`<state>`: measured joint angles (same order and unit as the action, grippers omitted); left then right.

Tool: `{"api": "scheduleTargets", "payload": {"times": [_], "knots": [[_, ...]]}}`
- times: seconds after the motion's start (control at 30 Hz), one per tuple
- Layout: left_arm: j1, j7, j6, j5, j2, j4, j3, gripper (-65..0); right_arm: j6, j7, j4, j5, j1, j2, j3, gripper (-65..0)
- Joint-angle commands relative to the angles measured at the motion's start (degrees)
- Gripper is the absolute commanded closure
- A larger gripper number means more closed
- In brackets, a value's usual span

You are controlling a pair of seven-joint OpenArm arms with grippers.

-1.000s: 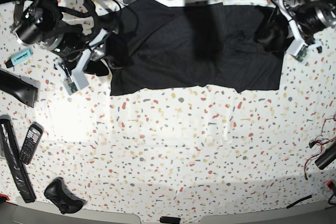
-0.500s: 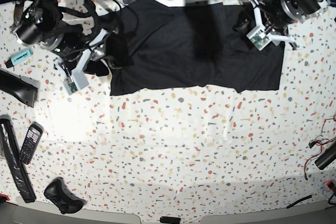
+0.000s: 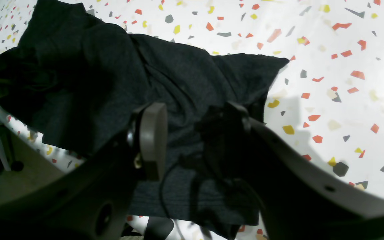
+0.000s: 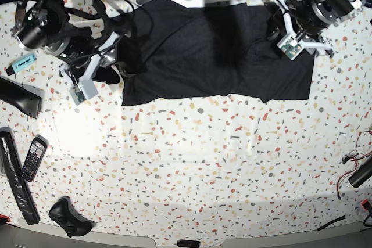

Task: Fold the T-shirt properly
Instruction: 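Fold the grasped shirt end inward toward the right gripper with the left gripper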

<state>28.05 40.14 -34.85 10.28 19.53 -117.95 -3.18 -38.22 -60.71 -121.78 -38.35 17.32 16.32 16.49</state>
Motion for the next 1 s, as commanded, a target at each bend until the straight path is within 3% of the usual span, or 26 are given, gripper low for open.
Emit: {"api": "scheduleTargets", "payload": {"times": [0.0,0.1,0.23,0.37,0.4,0.63,0.77,0.97], "knots": [[-0.11,-1.31,1.14,0.63,0.33,-0.52,0.37,-21.4,-0.57,1.25,-1.11,-0.68,-0.48,0.52,0.33,-26.7],[-0.79,-1.16,3.04,-0.02,0.33,0.74,1.75,-21.4,-0.59,0.90,-1.11,-0.68,-0.48,0.52,0.33,-26.7],[-1.68,-0.55,3.19,0.07,0.35,3.32,1.84,-20.9,-0.59,0.13,-1.11,-0.68,-0.48,0.52,0.33,-26.7],[-1.70,-0.07,3.19,2.36,0.35,3.48,1.84,-1.6,-0.59,0.11,-1.11,-0.66,-0.48,0.52,0.33,-26.7],[-1.68,0.07,3.17,3.98,0.35,3.30,1.84,0.0,-0.59,0.13,-1.11,-0.66,-0.48,0.52,0.33,-26.7],[-1.53,7.23,2.36,20.55,0.35,-4.26,1.84,0.0,-0.59,0.26,-1.11,-0.68,-0.50,0.52,0.33,-26.7],[-1.53,6.58,-0.22,32.28,0.31,-5.79,1.86,0.0,-0.59,0.24,-1.11,-0.68,-0.48,0.52,0.33,-26.7],[-1.55,6.47,-0.33,33.27,0.15,-5.68,4.24,0.0,-0.59,0.17,-1.11,-0.68,-0.48,0.52,0.33,-26.7]]}}
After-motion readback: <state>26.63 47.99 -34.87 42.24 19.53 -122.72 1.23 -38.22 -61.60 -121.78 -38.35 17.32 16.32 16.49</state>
